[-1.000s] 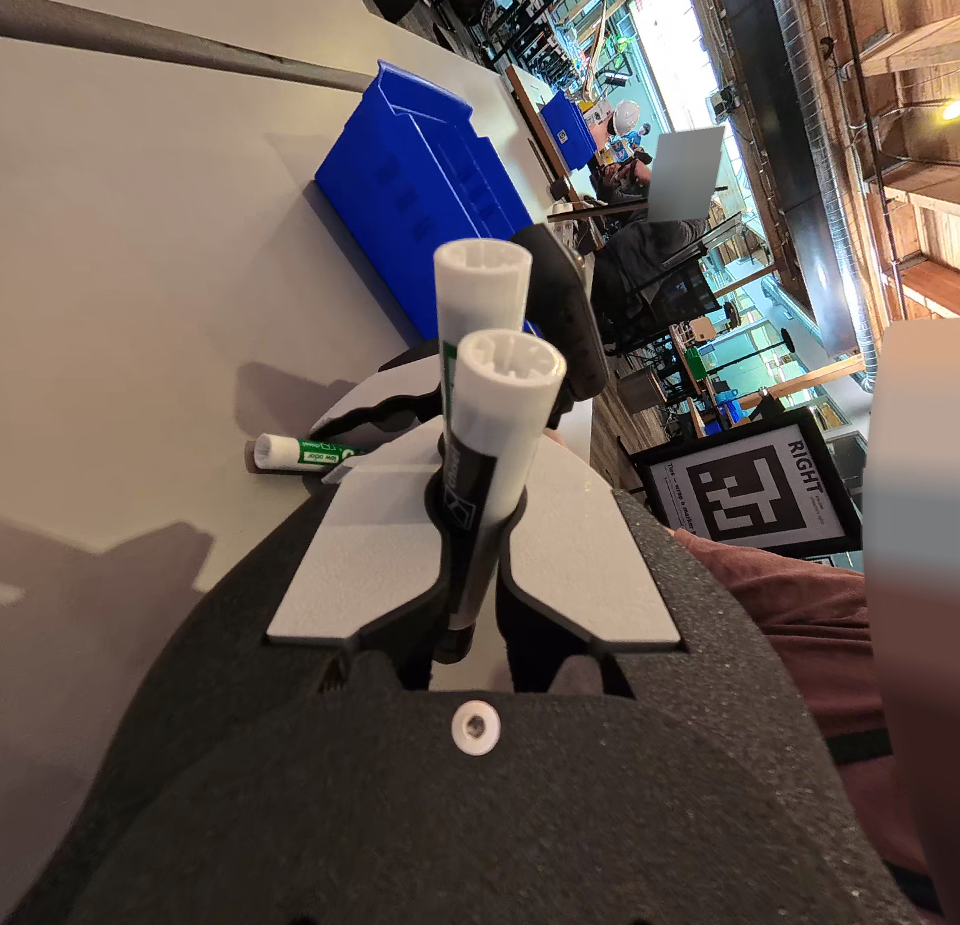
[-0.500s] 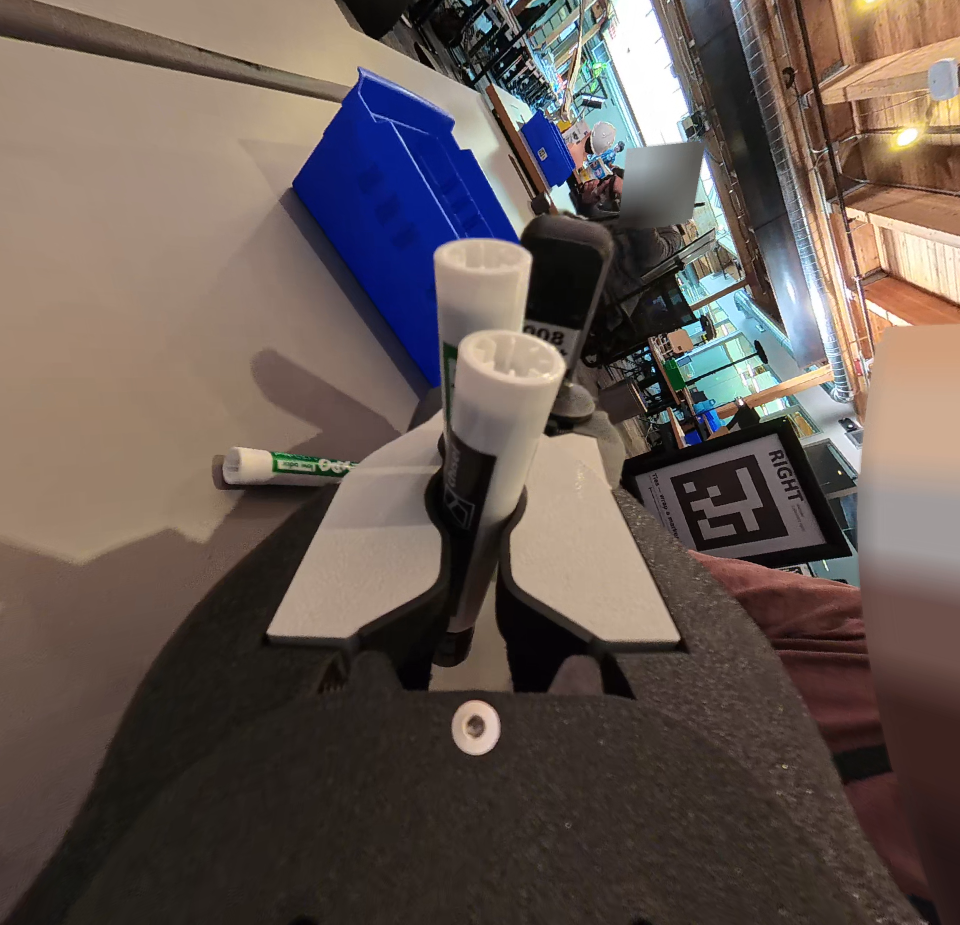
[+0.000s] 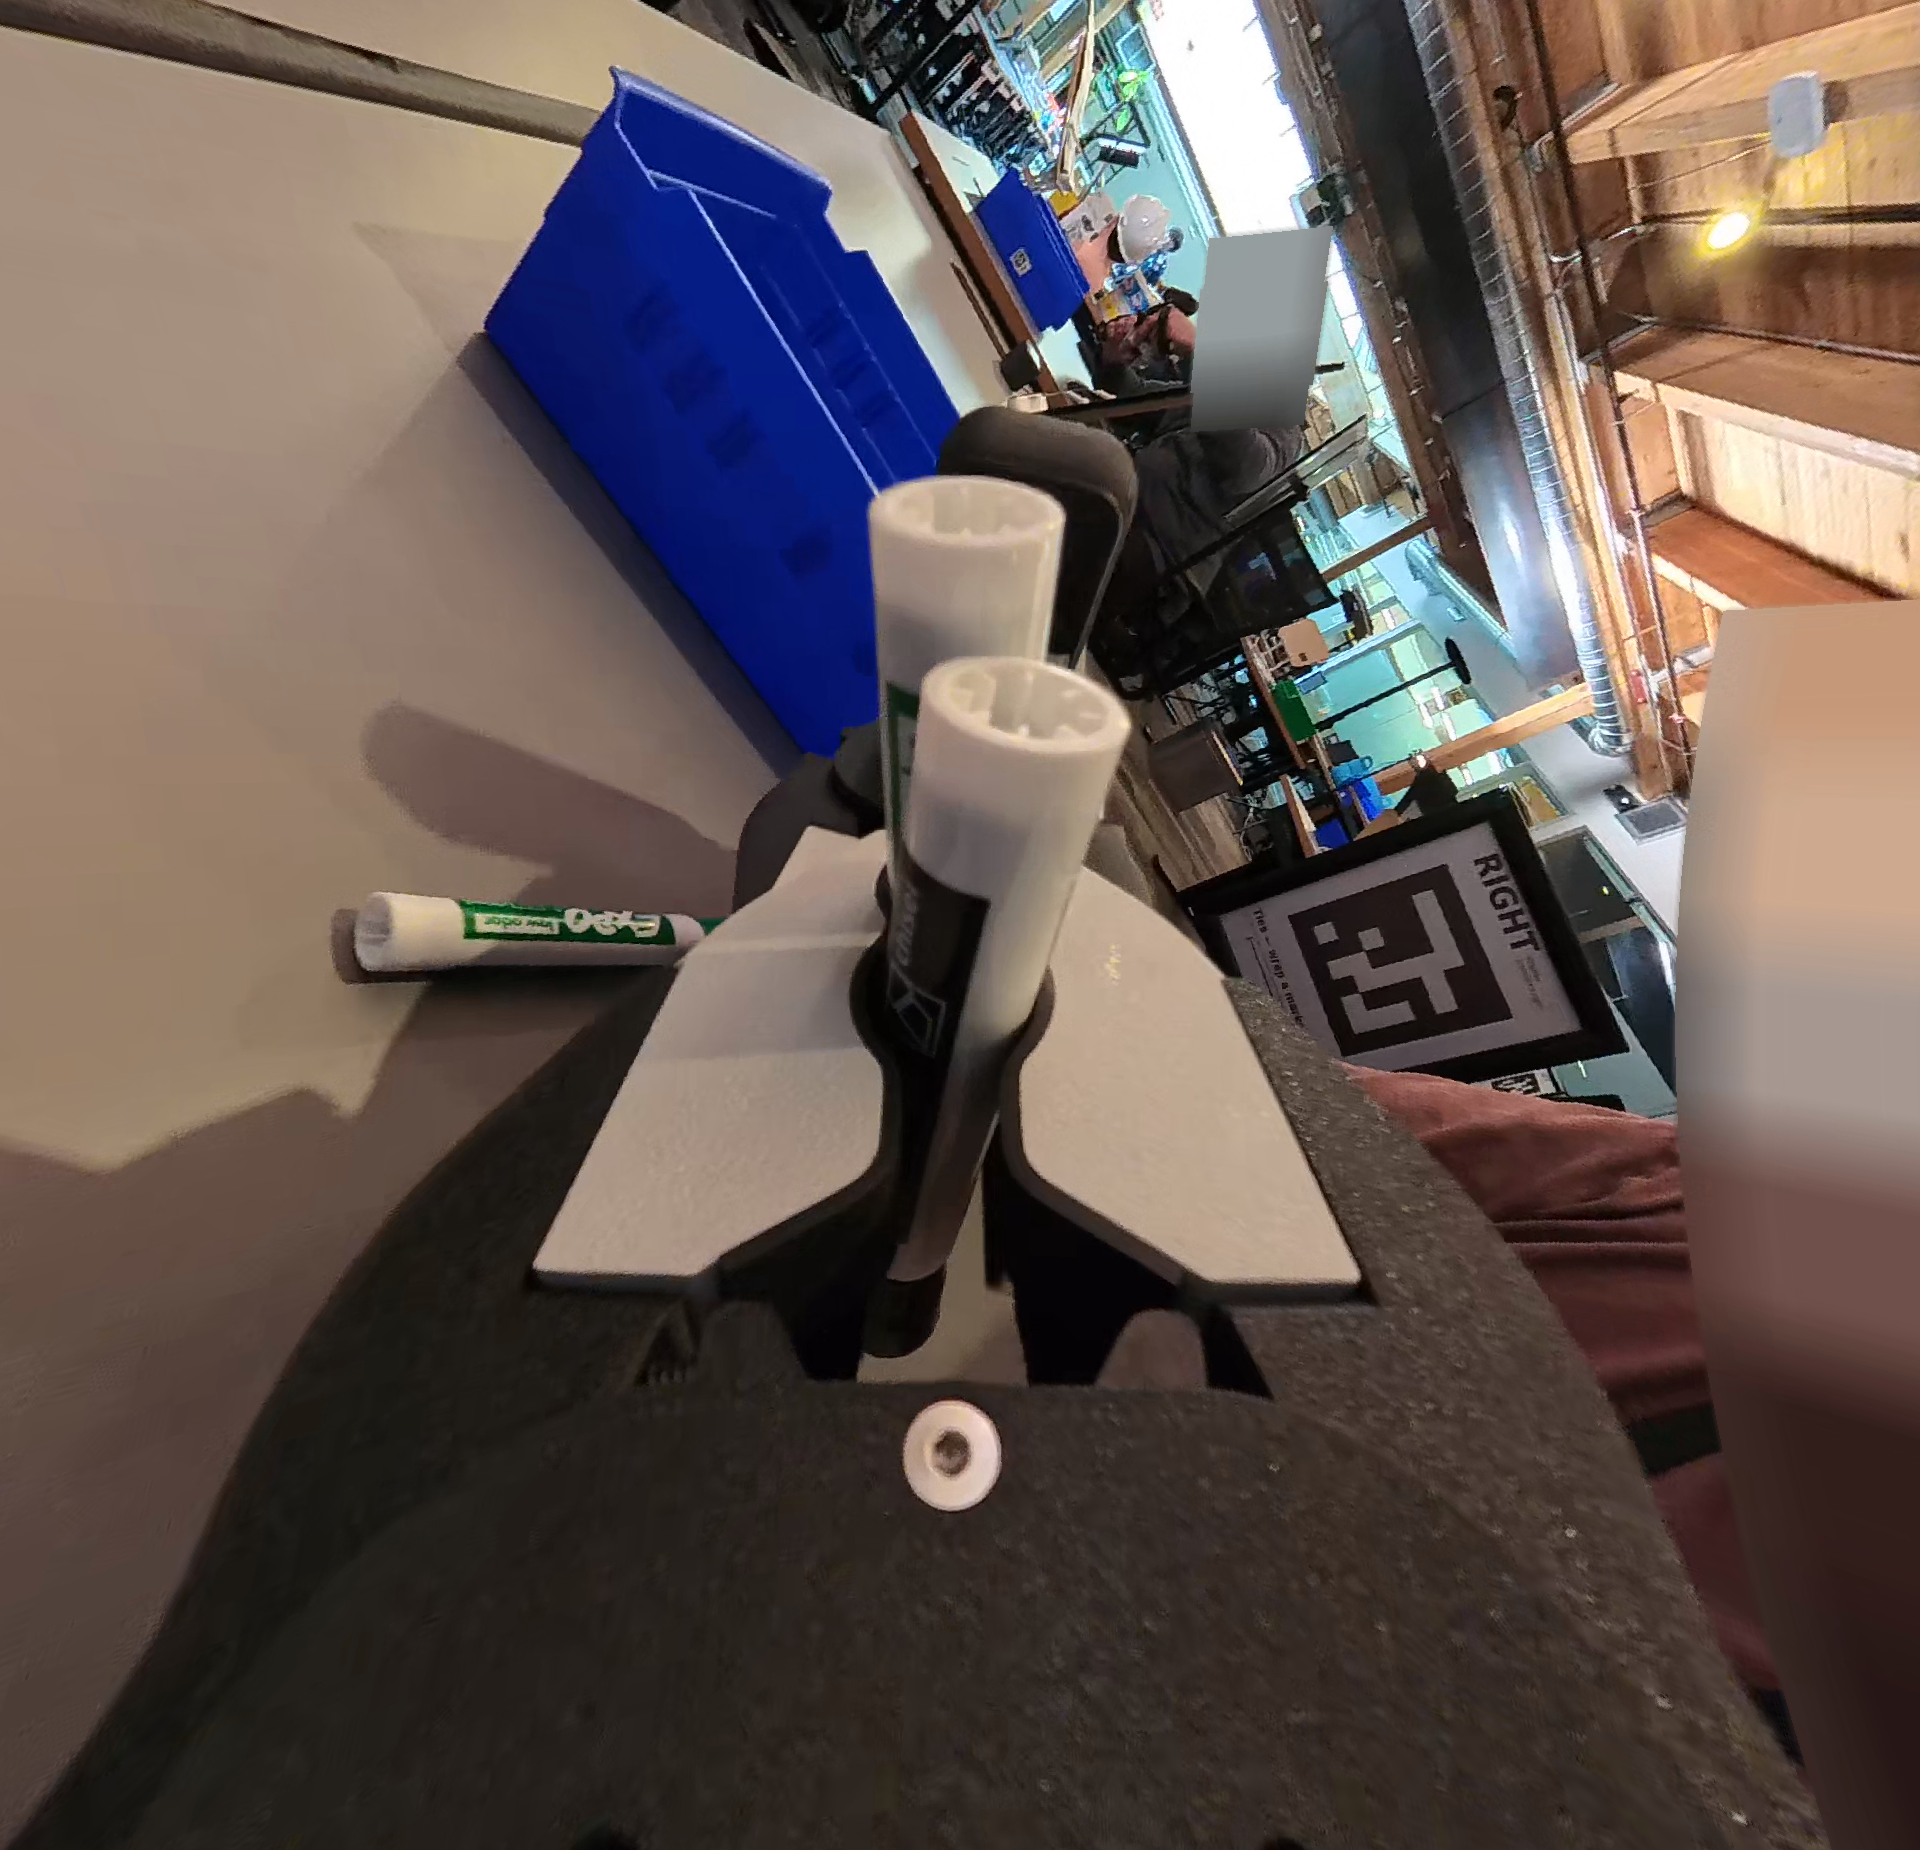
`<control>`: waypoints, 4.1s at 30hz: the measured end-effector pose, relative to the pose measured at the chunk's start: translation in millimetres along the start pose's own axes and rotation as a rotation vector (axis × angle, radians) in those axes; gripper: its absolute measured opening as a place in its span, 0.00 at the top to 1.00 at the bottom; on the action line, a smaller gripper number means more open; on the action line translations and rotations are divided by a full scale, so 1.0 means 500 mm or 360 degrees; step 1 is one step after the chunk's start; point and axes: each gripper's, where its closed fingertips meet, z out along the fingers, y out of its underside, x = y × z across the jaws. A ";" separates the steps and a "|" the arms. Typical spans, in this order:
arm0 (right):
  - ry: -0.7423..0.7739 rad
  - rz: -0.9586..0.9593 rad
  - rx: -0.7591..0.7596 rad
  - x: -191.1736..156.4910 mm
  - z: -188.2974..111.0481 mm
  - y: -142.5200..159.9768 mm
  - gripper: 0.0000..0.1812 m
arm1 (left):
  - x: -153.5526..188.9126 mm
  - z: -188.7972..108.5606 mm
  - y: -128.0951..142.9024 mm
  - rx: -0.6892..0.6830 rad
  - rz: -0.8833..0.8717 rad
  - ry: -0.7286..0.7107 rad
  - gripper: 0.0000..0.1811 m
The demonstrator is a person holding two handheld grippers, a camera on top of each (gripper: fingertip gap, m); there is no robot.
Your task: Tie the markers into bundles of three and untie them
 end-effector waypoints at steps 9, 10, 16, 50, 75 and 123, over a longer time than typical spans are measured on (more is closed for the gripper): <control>0.0055 0.0105 -0.0001 0.014 0.006 0.014 0.89 | -0.008 0.004 -0.001 0.0013 0.0029 -0.0073 0.90; -0.0001 0.0133 0.0015 0.006 0.005 0.013 0.89 | -0.013 0.004 -0.001 0.0007 0.0054 -0.0109 0.91; -0.0019 0.0159 -0.0094 -0.003 0.006 0.027 0.89 | -0.012 0.003 0.000 -0.0002 0.0057 -0.0083 0.92; 0.1485 0.0045 -0.1242 0.130 -0.199 0.174 0.89 | 0.040 -0.072 -0.055 0.0164 0.0302 -0.0219 0.92; 0.1641 -0.0424 -0.1129 0.173 -0.171 0.127 0.89 | 0.056 -0.076 -0.044 0.0092 0.0324 -0.0193 0.92; 0.1460 -0.0271 -0.1116 0.108 -0.149 0.136 0.78 | 0.109 -0.144 -0.101 0.0342 0.0588 -0.0304 0.82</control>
